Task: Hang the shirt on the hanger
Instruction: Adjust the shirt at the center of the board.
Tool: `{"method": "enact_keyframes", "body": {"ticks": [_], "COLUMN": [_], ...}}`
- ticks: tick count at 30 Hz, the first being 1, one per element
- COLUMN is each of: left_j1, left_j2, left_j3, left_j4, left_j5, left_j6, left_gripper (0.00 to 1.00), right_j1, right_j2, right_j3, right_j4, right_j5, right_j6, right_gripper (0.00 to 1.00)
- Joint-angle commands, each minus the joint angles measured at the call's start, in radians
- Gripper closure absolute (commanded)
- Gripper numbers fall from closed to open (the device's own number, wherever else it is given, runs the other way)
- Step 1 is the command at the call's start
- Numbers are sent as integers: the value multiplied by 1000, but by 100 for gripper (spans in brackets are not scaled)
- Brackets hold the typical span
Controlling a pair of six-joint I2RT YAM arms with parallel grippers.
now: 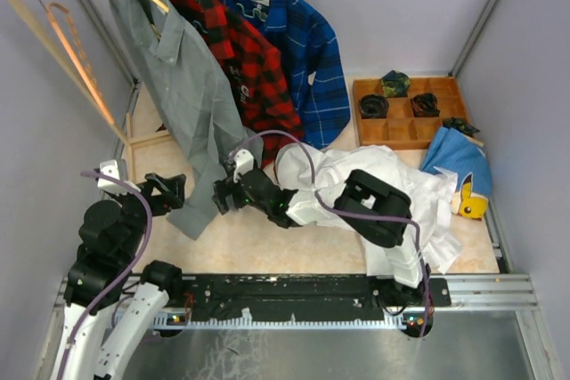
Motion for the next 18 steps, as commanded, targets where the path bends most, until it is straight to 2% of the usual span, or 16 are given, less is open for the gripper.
{"method": "enact_keyframes", "body": {"ticks": [1,6,14,16,18], "left_j1": [-1,-1,-1,-1,0], "left_j2": [-22,-25,-33,-35,-38], "left_j3": [-10,-11,-13,-13,-13], "left_j4": [29,30,31,29,29], "left_j5": [-6,-6,-11,-13,-16], "left_j6": [9,8,9,8,6], "left_gripper": [11,11,11,11,11], "right_j1": [30,42,92,102,105], "right_j2": [95,209,314,329,329], "right_j3": [151,334,510,528,527], "right_j4": [147,-91,-361,-382,-381], "right_j5": [106,253,420,417,392], "right_j6": [16,19,-40,-40,-28], "right_gripper": [1,2,12,20,39]}}
